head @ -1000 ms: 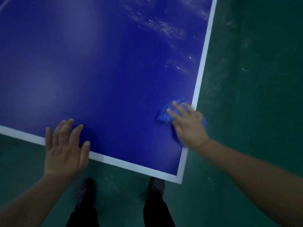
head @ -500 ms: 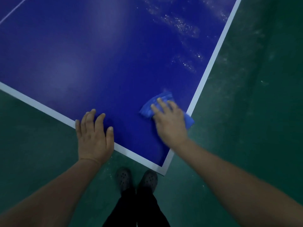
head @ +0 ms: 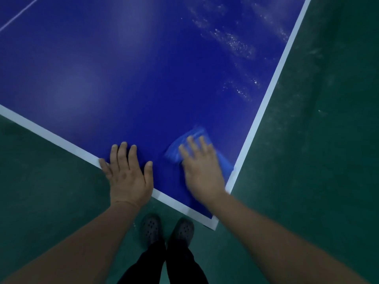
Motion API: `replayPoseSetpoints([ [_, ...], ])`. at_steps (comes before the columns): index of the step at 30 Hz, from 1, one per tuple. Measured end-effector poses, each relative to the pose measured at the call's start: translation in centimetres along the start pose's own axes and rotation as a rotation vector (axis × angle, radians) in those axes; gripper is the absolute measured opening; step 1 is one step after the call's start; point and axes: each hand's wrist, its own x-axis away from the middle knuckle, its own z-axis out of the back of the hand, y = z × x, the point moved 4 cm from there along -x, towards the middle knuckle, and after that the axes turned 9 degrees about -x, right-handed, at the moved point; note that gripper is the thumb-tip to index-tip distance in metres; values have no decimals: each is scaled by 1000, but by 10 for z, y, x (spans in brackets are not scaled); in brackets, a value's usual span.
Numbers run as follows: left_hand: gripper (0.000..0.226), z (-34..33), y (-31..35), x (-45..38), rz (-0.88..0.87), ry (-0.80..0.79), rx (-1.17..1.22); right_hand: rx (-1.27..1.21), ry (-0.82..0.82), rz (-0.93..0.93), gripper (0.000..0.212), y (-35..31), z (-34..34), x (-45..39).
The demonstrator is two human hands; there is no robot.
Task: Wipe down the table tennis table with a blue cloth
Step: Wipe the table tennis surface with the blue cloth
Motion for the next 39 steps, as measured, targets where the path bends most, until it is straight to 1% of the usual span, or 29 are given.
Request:
replayPoseSetpoints([
  [1, 72, -1, 0, 0, 0, -1, -8, -12, -84, 133, 51, -12, -6, 13],
  [2, 71, -1, -1, 0, -5, -4, -18, -19, -159, 236, 50, -10, -6, 16],
  [3, 71, -2, -1, -1, -11, -8, -29, -8, -181, 300, 50, 4, 1, 9],
  [4, 70, -3, -1, -1, -16, -13, -38, 23, -145, 289, 49, 24, 9, -4],
  [5, 69, -3, -2, -1, -19, -14, -45, 42, -90, 190, 47, 46, 20, -20],
  [7, 69, -4, -2, -1, -22, -18, -53, 57, 31, -141, 43, 89, 43, -44],
  [8, 68, -5, -2, -1, -23, -22, -56, 48, 86, -292, 43, 99, 49, -47],
  [9, 68, -5, -2, -1, -25, -23, -55, 45, 134, -374, 43, 96, 49, -47],
  [10, 68, -5, -3, -1, -27, -20, -53, 56, 160, -369, 43, 82, 43, -46],
  [11, 68, -5, -3, -2, -28, -19, -49, 66, 151, -299, 44, 61, 34, -46],
  [13, 67, -5, -2, -2, -25, -14, -40, 40, 75, -74, 46, 9, 9, -51],
  [15, 66, -4, -2, -2, -22, 2, -33, 5, -8, 90, 47, -30, -10, -64],
  [16, 66, -4, -2, -2, -21, 9, -31, -3, -41, 128, 47, -36, -13, -71],
  [18, 65, -4, -2, -2, -17, 10, -27, 23, -46, 130, 48, -16, -6, -78],
  [19, 65, -5, -2, -2, -17, 3, -26, 47, -5, 77, 47, 5, 2, -77],
  [22, 66, -5, -2, -1, -15, -16, -32, 58, 151, -293, 45, 89, 40, -56],
  [23, 66, -5, -2, -1, -15, -22, -33, 54, 174, -393, 44, 104, 49, -46],
  [24, 66, -5, -2, -1, -16, -25, -33, 50, 188, -451, 44, 107, 51, -38],
  [25, 66, -4, -2, -1, -17, -25, -33, 53, 187, -462, 44, 99, 48, -31],
  [26, 65, -4, -2, -1, -17, -27, -34, 66, 159, -423, 44, 82, 42, -21],
  [27, 65, -4, -2, -1, -17, -31, -39, 77, 114, -333, 45, 60, 32, -8],
  [30, 66, -4, -2, -1, -20, -36, -51, 58, -90, 55, 49, 3, 4, 57],
  [32, 66, -5, -2, -1, -19, -30, -47, 52, -190, 293, 49, 3, 6, 86],
  [34, 67, -5, -2, -2, -16, -30, -46, 80, -277, 455, 50, 22, 18, 76],
  [35, 67, -5, -3, -1, -16, -30, -50, 99, -288, 487, 52, 33, 23, 62],
  [36, 67, -6, -2, -2, -18, -28, -55, 100, -279, 451, 55, 41, 28, 41],
  [39, 67, -5, -3, -1, 2, -10, -42, 60, -180, 214, 47, 43, 33, -21],
])
